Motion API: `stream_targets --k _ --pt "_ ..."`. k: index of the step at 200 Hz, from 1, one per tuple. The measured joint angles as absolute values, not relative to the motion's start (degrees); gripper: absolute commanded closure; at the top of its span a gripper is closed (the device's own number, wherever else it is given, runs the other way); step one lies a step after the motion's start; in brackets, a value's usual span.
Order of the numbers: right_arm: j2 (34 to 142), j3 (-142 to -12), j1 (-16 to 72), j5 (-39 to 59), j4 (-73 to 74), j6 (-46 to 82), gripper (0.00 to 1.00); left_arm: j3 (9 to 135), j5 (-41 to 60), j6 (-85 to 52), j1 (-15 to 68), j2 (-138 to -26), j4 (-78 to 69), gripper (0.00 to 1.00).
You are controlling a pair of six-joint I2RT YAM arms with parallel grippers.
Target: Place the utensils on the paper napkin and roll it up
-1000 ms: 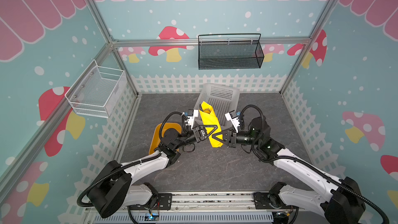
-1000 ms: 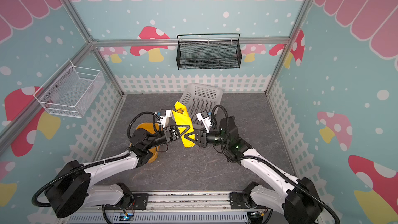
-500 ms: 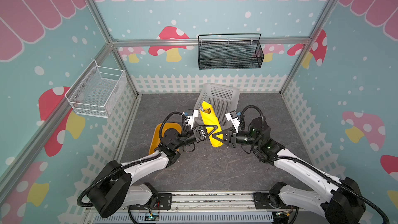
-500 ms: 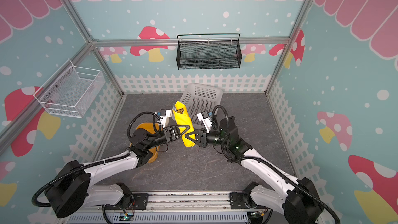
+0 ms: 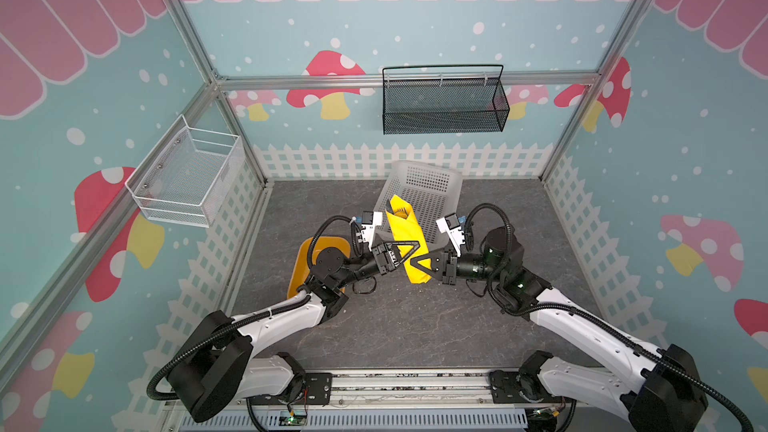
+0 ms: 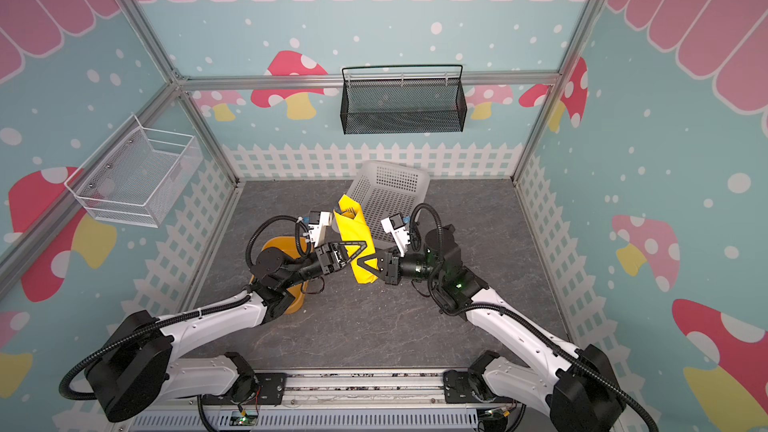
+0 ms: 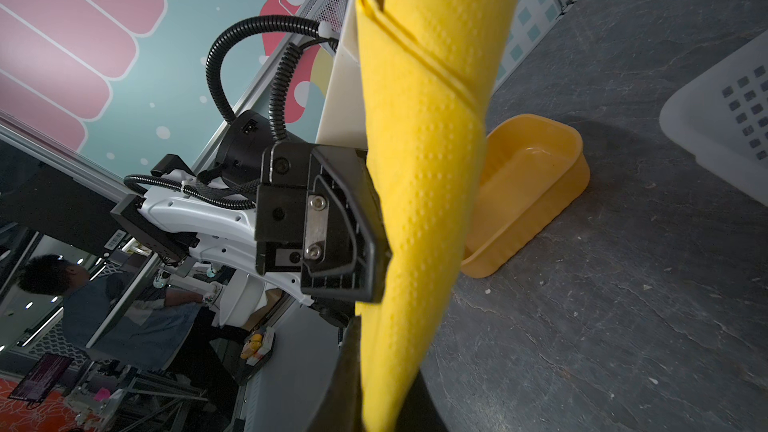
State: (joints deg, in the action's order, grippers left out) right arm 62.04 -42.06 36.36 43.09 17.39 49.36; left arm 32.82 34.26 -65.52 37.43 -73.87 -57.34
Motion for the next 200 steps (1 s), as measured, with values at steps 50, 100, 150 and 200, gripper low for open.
stream_targets --k 50,100,150,200 --pt "61.45 -41.82 36.34 42.54 17.21 48.62 0.79 32.82 34.24 -65.54 37.43 -73.8 -57.01 0.95" --pt "58.81 -41.74 35.18 40.56 15.51 46.76 0.58 32.82 34.52 -65.41 37.17 -73.19 -54.98 0.96" --pt "54.28 -41.71 31.2 36.36 11.55 45.45 0.5 32.82 35.55 -65.3 35.64 -72.79 -53.39 0.96" --pt "51.88 -41.71 28.8 27.42 6.28 44.53 0.48 32.82 36.75 -65.28 34.04 -72.79 -52.05 0.96"
